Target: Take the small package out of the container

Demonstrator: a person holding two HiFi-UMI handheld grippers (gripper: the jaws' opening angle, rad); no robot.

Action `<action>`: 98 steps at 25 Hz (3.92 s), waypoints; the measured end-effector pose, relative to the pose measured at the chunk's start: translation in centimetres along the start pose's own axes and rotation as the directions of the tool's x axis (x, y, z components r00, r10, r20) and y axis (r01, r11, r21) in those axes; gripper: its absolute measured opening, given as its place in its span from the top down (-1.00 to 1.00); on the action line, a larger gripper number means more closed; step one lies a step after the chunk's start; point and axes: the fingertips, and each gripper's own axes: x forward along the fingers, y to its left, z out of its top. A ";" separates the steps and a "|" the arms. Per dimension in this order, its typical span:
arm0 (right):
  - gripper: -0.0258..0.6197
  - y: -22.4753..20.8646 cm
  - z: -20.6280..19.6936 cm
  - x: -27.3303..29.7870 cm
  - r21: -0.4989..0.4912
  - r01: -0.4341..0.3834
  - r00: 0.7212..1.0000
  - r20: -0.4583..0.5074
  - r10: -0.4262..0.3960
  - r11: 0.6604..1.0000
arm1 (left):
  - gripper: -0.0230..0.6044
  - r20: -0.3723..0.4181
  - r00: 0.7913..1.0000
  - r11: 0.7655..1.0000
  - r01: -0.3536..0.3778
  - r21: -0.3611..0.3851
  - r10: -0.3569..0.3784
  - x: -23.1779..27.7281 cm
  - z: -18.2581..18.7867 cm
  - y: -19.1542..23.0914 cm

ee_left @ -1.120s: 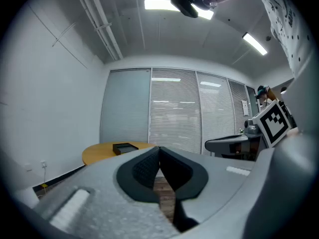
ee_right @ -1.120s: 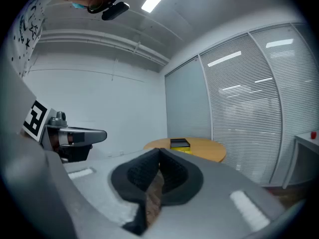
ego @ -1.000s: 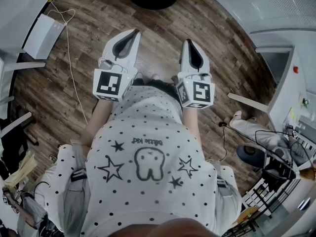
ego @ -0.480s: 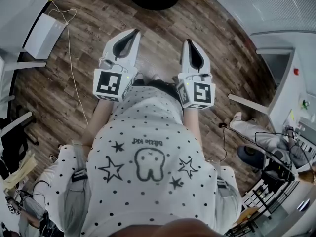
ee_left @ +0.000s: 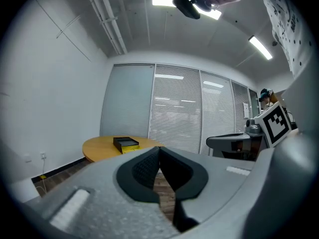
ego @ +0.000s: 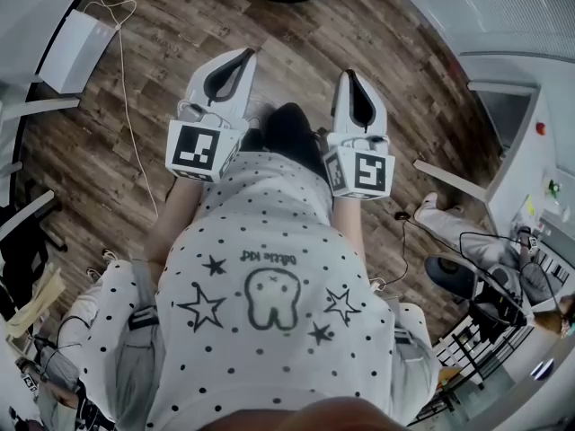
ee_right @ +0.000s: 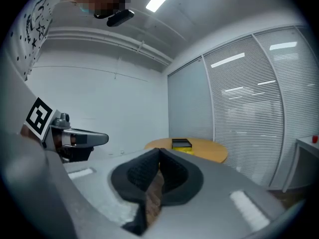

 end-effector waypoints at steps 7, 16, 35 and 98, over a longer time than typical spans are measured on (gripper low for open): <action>0.91 -1.4 -0.5 1.9 0.029 -0.014 0.999 -0.033 0.015 0.999 | 0.89 -0.040 0.999 1.000 0.008 -0.023 -0.009 2.3 -0.7 0.2; 0.91 -7.8 -0.6 8.1 0.064 -0.043 0.998 -0.038 0.046 0.997 | 0.89 -0.034 0.999 1.000 0.007 -0.011 -0.007 11.2 0.5 0.2; 0.91 -11.2 0.9 14.5 0.040 -0.142 0.990 0.001 0.142 0.989 | 0.89 0.058 0.996 0.997 -0.073 0.024 0.072 16.3 3.3 1.8; 0.91 -15.6 3.3 35.4 0.098 -0.019 0.995 -0.099 0.029 0.995 | 0.89 -0.013 0.996 0.996 0.088 0.004 -0.088 33.7 5.4 17.1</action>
